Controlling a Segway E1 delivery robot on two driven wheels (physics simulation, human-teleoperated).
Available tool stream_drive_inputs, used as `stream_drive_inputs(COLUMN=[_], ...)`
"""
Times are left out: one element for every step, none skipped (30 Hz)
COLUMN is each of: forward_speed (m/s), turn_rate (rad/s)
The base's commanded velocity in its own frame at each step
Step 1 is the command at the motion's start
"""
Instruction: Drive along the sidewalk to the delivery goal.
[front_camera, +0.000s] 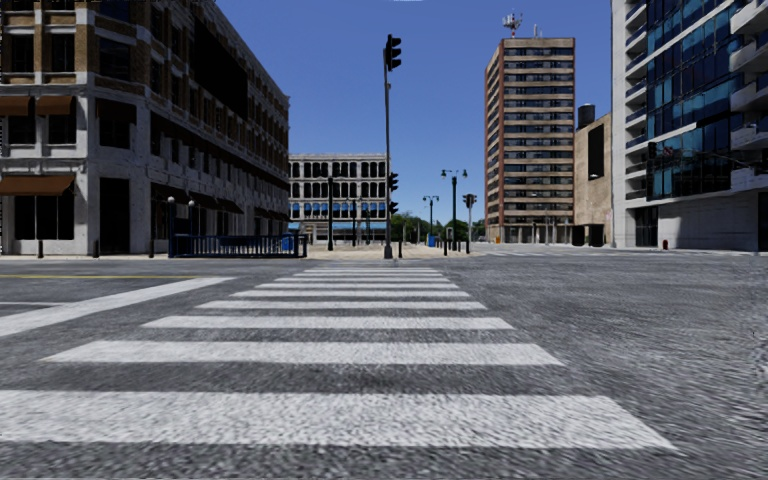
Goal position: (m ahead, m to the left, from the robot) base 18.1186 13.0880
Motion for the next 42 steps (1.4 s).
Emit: stream_drive_inputs(forward_speed=[1.46, 1.46, 1.46, 1.46, 1.46, 1.46, 1.46, 1.46, 1.46, 1.46, 1.46, 1.46, 1.46, 1.46, 1.46, 1.46, 1.46, 1.46, 1.46, 1.46, 1.46, 1.46, 1.46, 1.46, 1.46, 1.46, 1.46, 1.46, 1.46, 1.46, 1.46, 1.46, 1.46, 1.46, 1.46, 1.46, 1.46, 1.46, 1.46, 1.46, 1.46, 1.46], turn_rate=[0.0, 0.0, 0.0, 0.0, 0.0, 0.0, 0.0, 0.0, 0.0, 0.38, 0.54, 0.65, 0.65, 0.68, 0.68, 0.24, 0.11, 0.11, 0.04, 0.01, 0.0, 0.0, 0.0, 0.0, 0.0, 0.0, 0.0, 0.0, 0.0, 0.0, 0.0, 0.0, 0.0, 0.0, 0.0, 0.0, 0.0, 0.0, 0.0, 0.0, 0.0, 0.0])
